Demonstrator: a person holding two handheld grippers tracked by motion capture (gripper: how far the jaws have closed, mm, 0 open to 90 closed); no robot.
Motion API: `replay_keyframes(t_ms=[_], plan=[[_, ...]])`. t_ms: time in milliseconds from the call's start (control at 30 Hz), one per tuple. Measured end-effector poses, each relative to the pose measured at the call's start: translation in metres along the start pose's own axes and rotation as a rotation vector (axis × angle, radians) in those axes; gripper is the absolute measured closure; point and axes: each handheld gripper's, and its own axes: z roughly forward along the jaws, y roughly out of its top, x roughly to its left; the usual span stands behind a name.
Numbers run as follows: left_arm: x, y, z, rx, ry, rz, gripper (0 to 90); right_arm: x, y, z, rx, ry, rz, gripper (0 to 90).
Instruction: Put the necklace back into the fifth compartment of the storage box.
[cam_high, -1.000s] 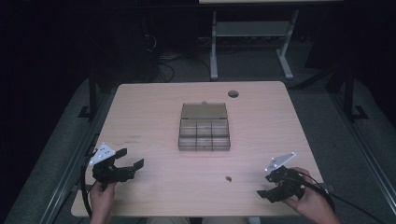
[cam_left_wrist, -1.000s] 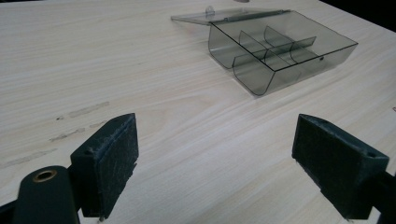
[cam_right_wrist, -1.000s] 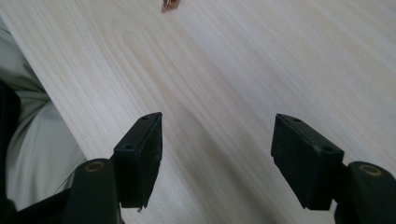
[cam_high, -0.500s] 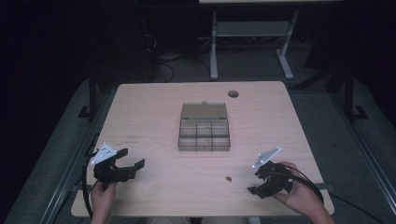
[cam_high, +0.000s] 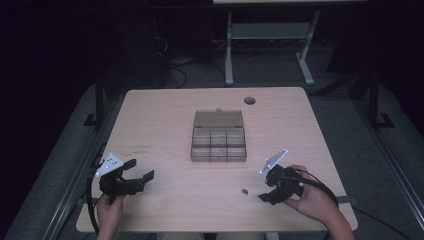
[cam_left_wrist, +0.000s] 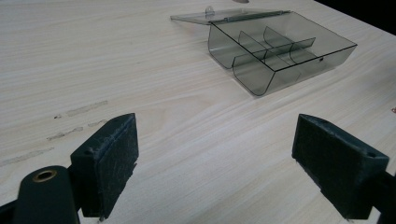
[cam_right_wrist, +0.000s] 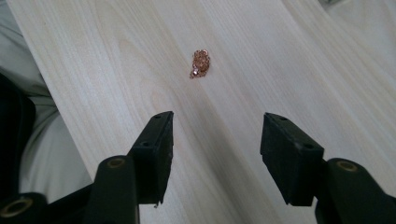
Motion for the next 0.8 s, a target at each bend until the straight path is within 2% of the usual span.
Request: replay_keyframes(t_ms=[100, 233, 800], plan=[[-0.001, 0.000, 0.001, 0.009, -0.003, -0.003, 14.3, 0.000, 0.007, 0.003, 0.012, 0.004, -0.010, 47.1], [0.000, 0.000, 0.000, -0.003, -0.003, -0.005, 14.3, 0.001, 0.015, 0.006, 0.021, 0.007, -0.026, 48.8], [0.000, 0.000, 0.000, -0.007, -0.006, -0.013, 14.3, 0.002, 0.045, 0.023, 0.089, 0.026, -0.051, 60.6]])
